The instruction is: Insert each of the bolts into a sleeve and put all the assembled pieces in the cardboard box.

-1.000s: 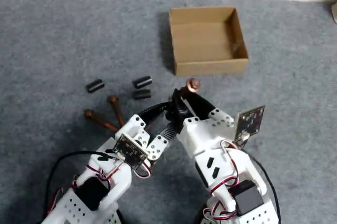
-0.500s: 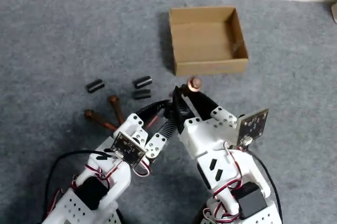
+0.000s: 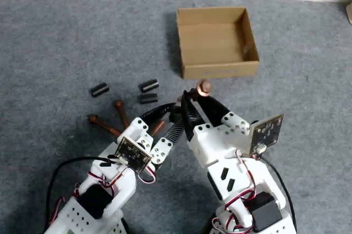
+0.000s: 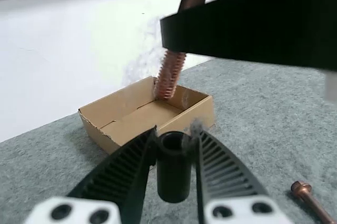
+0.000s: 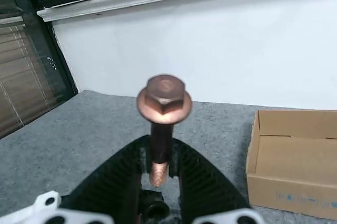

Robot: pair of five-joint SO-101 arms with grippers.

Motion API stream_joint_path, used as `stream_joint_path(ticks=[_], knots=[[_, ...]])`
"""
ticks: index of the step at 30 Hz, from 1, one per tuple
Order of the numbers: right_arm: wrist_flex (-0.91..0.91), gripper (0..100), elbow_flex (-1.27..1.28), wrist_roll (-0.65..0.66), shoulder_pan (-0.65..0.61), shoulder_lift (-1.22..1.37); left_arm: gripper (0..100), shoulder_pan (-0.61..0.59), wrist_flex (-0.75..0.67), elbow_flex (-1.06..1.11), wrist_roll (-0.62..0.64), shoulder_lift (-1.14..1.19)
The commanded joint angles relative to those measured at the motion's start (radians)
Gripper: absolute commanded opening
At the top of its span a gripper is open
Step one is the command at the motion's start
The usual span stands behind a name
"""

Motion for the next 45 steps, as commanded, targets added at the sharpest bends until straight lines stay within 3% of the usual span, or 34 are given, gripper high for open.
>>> stream_joint_path(ticks=[1,8,16,21,45], knots=[[0.002,0.4,-0.038,0.012,-0.036,-0.002,0,-0.021,-0.035,0.021,0.005,0.004],[0.005,0.4,0.038,0.012,-0.111,-0.001,0,-0.021,-0.035,0.021,0.005,-0.002],[0.004,0.4,0.047,0.014,-0.101,-0.002,0,-0.022,-0.035,0.021,0.005,-0.005],[0.004,0.4,0.041,0.014,-0.008,-0.002,0,-0.022,-0.035,0.021,0.005,-0.005],[0.002,0.4,0.064,0.008,-0.054,-0.001,0,-0.038,-0.035,0.019,0.006,-0.007]])
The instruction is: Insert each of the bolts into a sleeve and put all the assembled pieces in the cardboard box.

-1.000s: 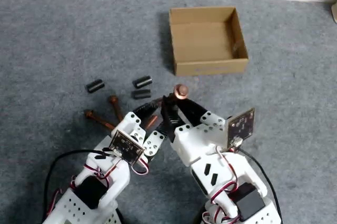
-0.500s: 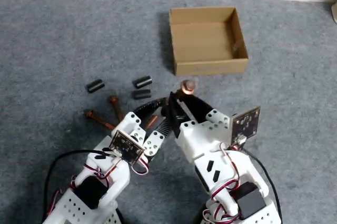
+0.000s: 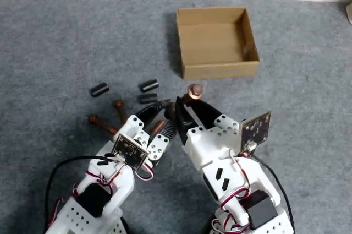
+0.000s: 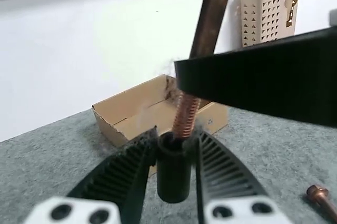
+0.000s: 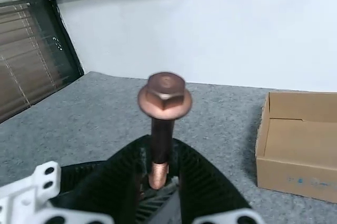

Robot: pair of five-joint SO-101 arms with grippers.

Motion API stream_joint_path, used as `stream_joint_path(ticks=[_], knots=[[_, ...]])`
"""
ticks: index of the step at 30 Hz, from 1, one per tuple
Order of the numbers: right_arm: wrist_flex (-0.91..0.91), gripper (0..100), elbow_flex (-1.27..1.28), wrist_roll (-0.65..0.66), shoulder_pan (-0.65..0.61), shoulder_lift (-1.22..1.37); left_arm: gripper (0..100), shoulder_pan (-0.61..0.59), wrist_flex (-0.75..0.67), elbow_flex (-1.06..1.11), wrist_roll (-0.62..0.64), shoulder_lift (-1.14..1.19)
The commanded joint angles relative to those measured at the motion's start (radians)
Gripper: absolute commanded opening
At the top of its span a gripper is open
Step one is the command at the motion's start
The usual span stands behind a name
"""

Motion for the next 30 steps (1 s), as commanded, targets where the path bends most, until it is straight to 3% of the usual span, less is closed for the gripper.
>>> stream_joint_path(ticks=[1,8,23,30], knots=[[-0.007,0.4,0.019,0.006,-0.013,-0.001,0,0.008,-0.035,0.019,0.008,-0.007],[-0.076,0.4,0.107,0.011,-0.076,-0.001,0,0.004,-0.035,0.016,0.008,-0.007],[-0.102,0.4,0.113,0.040,-0.076,0.002,0,0.010,-0.032,0.016,0.008,-0.007],[-0.130,0.4,0.096,0.060,-0.062,0.191,0,0.007,-0.032,0.016,0.008,-0.007]])
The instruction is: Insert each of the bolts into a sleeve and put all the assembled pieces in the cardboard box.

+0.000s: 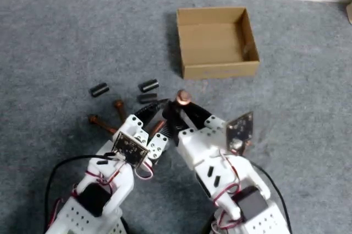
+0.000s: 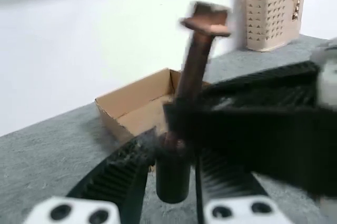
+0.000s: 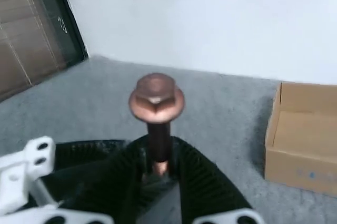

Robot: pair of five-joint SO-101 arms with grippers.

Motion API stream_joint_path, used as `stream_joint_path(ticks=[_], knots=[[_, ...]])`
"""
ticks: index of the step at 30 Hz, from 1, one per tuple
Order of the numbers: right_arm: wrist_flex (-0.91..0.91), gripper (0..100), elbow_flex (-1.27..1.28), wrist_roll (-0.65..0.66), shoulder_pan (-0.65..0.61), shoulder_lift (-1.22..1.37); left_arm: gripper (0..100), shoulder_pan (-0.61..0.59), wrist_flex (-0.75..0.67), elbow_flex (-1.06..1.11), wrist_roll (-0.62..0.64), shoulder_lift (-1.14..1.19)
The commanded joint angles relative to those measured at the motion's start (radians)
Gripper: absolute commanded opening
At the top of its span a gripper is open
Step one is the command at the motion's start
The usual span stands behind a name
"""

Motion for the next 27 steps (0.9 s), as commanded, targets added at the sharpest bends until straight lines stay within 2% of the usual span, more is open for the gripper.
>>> stream_joint_path(ticks=[1,14,21,27], knots=[[-0.019,0.4,-0.038,0.012,-0.005,0.113,0,0.010,-0.032,0.016,0.008,-0.008],[-0.022,1.2,-0.091,0.015,-0.001,0.185,0,0.008,-0.031,0.018,0.008,-0.008],[-0.021,20.0,-0.091,0.014,-0.001,0.185,0,0.008,-0.031,0.019,0.008,-0.008],[-0.021,21.8,-0.090,0.015,-0.001,0.185,0,0.008,-0.031,0.019,0.008,-0.008]])
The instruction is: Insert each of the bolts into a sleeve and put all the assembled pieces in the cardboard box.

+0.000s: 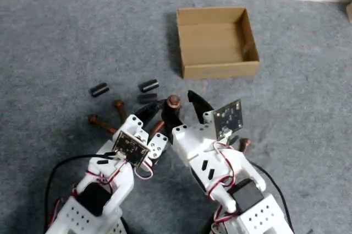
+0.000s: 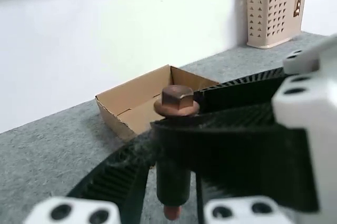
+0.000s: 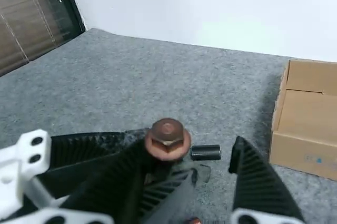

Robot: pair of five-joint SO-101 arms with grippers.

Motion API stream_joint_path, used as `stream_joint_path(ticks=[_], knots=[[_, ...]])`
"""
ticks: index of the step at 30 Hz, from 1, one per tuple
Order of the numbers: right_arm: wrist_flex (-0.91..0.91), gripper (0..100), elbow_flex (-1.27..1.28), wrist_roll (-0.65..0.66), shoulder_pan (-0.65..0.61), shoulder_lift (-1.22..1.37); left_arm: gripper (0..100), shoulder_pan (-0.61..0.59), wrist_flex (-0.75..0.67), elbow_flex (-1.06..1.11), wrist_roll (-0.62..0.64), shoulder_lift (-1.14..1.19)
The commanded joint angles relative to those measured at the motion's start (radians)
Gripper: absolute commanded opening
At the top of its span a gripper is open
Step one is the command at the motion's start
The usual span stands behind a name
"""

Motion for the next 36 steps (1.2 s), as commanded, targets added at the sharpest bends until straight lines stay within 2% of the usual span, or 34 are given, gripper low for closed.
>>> stream_joint_path(ticks=[1,4,8,13,18,26,31,36], knots=[[-0.008,21.8,-0.018,0.014,0.005,0.016,0,0.008,-0.032,0.019,0.008,-0.010],[-0.007,21.9,-0.019,0.015,0.007,0.016,0,0.008,-0.032,0.019,0.008,-0.010],[0.016,22.1,-0.024,0.092,0.004,0.016,0,0.008,-0.032,0.019,0.008,-0.010],[0.058,22.2,-0.074,0.089,0.004,0.018,0,0.008,-0.032,0.019,0.008,-0.010],[0.058,30.8,-0.074,0.091,-0.001,0.022,0,0.008,-0.032,0.019,0.008,-0.008],[0.062,30.9,-0.074,0.091,-0.019,0.021,0,0.008,-0.032,0.019,0.008,-0.008],[0.137,30.9,-0.113,0.100,-0.038,0.016,0,0.007,-0.032,0.019,0.008,-0.008],[0.240,30.9,-0.180,0.170,-0.091,0.016,0,-0.005,-0.032,0.019,0.012,-0.010]])
